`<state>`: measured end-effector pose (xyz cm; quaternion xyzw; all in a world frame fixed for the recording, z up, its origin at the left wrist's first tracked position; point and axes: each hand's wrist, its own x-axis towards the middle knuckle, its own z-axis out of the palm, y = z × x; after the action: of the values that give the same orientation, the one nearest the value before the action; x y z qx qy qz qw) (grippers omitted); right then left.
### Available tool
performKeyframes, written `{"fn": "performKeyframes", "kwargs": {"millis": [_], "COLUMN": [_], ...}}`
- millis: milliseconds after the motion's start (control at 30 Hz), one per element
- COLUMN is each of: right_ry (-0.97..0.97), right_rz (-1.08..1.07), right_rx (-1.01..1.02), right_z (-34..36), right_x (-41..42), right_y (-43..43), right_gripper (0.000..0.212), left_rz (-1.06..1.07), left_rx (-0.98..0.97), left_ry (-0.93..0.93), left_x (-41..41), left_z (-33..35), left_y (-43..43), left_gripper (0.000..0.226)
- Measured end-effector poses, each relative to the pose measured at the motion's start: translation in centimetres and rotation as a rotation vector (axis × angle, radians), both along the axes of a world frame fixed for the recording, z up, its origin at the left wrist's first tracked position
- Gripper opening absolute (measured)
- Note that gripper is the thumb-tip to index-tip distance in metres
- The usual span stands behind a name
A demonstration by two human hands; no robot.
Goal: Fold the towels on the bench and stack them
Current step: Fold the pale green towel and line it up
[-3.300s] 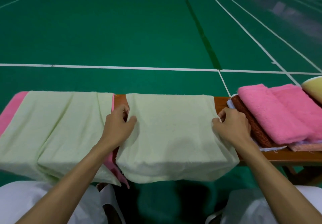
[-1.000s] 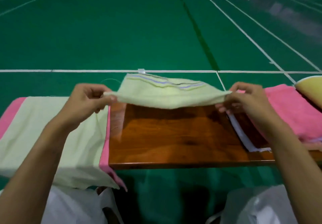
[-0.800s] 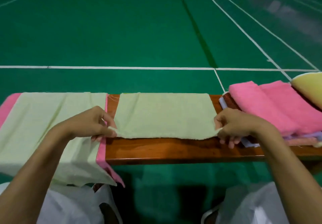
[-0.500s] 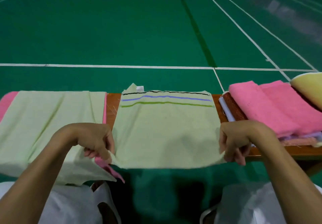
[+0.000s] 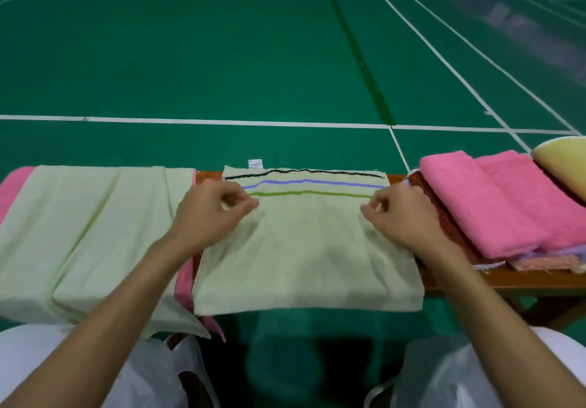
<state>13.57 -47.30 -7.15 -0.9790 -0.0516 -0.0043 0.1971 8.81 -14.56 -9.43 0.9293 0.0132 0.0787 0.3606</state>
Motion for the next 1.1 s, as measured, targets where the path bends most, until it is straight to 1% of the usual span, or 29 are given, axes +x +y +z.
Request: {"fn": "performKeyframes", "kwargs": {"millis": [33,67,100,167,233,300,400,500,633,800,1000,1100], "right_ry": [-0.157,-0.233,-0.226,-0.126,-0.041,0.005,0.024,0.030,0.018,0.017,0.032,0.008], "right_rz": [-0.035,-0.031,0.018,0.217,0.401,0.449,0.408,0.304,0.149,0.131,0.119,0.107], "right_rx": [0.028,0.064,0.083,0.035,-0.097,-0.187,-0.236,-0.255,-0.294,-0.279,-0.280,-0.268], "right_z": [-1.2,-2.2,-3.1,-4.9,-6.3,-7.2,-7.4,-7.6,-7.9,-7.9,-7.4,-7.7], "right_x": [0.0,-0.1,-0.2,-0.5,-0.6,-0.2,0.2,0.7,1.3,1.1,0.2,-0.2], "right_y": [1.3,2.6,3.6,5.2,6.2,6.2,5.1,2.7,-0.7,-1.5,-0.9,-0.7], "right_gripper": [0.022,0.026,0.037,0.061,0.070,0.071,0.072,0.070,0.072,0.076,0.073,0.078], "left_rz": [0.012,-0.023,-0.075,-0.159,-0.204,-0.206,-0.166,-0.117,-0.112,-0.138,-0.151,-0.155], "left_rx": [0.123,0.225,0.293,0.382,0.473,0.508,0.521,0.550,0.558,0.560,0.561,0.566], "left_ry": [-0.110,-0.159,-0.162,-0.103,-0.006,0.091,0.139,0.121,0.090,0.064,0.084,0.095], "left_x": [0.5,1.0,1.4,1.7,1.8,1.8,1.8,1.2,0.7,0.6,0.0,-0.6], "left_z": [-0.9,-1.7,-2.5,-3.8,-5.2,-5.9,-6.0,-5.8,-5.8,-6.0,-5.7,-5.5], "left_y": [-1.0,-1.9,-2.8,-4.7,-5.9,-6.3,-5.2,-3.8,-2.4,-2.0,-2.0,-2.0], "left_gripper": [0.037,0.048,0.059,0.072,0.074,0.080,0.086,0.086,0.086,0.087,0.087,0.087]}}
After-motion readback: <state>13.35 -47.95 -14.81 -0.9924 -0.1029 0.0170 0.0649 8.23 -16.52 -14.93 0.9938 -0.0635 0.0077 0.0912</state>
